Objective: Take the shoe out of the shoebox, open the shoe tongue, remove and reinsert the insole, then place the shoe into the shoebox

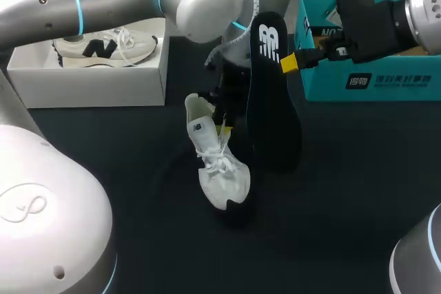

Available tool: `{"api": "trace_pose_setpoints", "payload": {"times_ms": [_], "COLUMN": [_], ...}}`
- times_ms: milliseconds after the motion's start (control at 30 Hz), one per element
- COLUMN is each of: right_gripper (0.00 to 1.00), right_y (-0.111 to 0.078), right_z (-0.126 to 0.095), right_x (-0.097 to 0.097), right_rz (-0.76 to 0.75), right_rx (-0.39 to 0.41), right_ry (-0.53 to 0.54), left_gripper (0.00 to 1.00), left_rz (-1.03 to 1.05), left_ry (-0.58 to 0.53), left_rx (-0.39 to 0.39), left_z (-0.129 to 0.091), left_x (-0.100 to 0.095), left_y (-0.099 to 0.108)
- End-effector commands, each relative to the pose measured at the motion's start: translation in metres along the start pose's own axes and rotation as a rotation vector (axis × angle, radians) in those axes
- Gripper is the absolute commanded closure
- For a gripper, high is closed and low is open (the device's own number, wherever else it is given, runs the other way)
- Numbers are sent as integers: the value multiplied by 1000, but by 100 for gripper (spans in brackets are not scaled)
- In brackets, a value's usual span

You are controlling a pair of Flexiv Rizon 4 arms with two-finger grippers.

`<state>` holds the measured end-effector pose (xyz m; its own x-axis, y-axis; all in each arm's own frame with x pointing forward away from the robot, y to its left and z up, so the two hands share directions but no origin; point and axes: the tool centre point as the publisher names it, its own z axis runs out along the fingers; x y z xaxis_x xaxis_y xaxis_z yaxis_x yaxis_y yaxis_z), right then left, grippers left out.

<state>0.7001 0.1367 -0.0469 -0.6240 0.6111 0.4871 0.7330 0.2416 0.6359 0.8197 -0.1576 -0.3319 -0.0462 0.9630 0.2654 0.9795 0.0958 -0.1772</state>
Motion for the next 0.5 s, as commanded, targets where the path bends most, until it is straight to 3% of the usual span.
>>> {"api": "trace_pose_setpoints", "payload": {"times_ms": [33,500], "right_gripper": [100,100], "right_y": [1,1], "right_z": [2,2], "right_x": [0,0], "right_rz": [2,2], "right_rx": [1,1], "right_ry": [-1,-1], "left_gripper": [100,100], "left_rz": [22,129], "left_ry": [28,73], "left_rx": [12,27], "left_z": [4,20], "left_x": [-12,-23], "left_y": [5,4]}}
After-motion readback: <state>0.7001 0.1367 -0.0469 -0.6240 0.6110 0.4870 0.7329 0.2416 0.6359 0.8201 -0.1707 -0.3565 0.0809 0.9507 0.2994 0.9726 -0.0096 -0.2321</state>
